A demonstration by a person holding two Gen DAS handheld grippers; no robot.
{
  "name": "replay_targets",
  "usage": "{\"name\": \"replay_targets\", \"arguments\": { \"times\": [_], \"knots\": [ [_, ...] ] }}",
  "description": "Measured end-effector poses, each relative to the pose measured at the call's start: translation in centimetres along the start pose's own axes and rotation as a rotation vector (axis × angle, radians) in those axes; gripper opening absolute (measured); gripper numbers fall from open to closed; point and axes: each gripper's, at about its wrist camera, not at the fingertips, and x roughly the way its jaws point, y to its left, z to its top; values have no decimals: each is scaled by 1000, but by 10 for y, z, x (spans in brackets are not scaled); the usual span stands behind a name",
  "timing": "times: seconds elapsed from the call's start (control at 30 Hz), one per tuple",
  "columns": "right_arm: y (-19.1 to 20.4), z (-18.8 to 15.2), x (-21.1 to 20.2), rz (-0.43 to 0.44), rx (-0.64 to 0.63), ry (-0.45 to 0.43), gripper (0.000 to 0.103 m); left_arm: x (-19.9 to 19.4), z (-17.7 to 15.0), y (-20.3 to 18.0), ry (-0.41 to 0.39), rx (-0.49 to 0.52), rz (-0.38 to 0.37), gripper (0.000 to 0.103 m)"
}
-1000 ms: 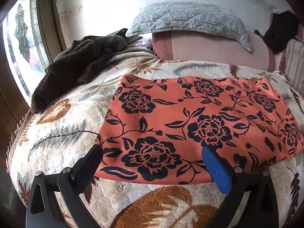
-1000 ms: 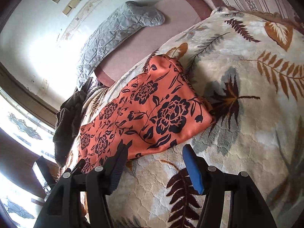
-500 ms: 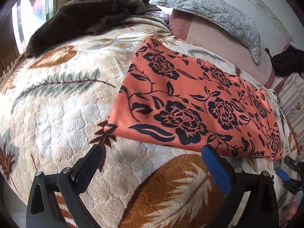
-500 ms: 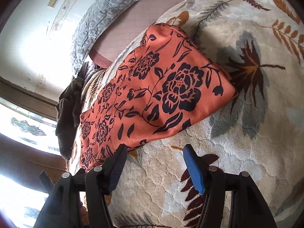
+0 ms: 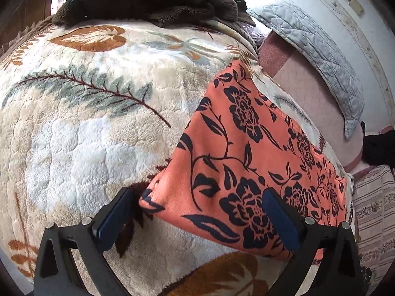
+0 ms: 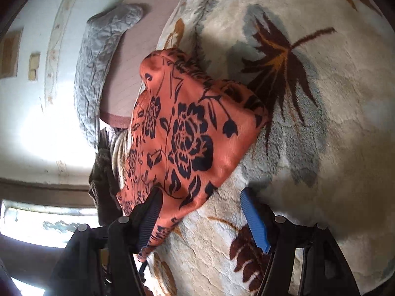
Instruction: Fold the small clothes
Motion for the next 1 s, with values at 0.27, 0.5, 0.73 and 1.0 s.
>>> {"name": "replay_targets", "arguments": {
  "times": [0.27, 0.5, 0.73, 1.0],
  "knots": [
    [4, 27, 7, 56, 64, -124, 69, 10, 12, 3, -38, -98, -59, 43],
    [26, 34, 30, 15, -44, -128, 28, 14, 14, -3, -66, -101, -37, 43],
    [51, 24, 24, -77, -204, -192, 15, 8, 19, -5, -111, -52, -78, 22],
    [79, -19, -30, -93, -380, -343, 14, -49, 16, -31, -248, 122, -154, 19]
  ]
}}
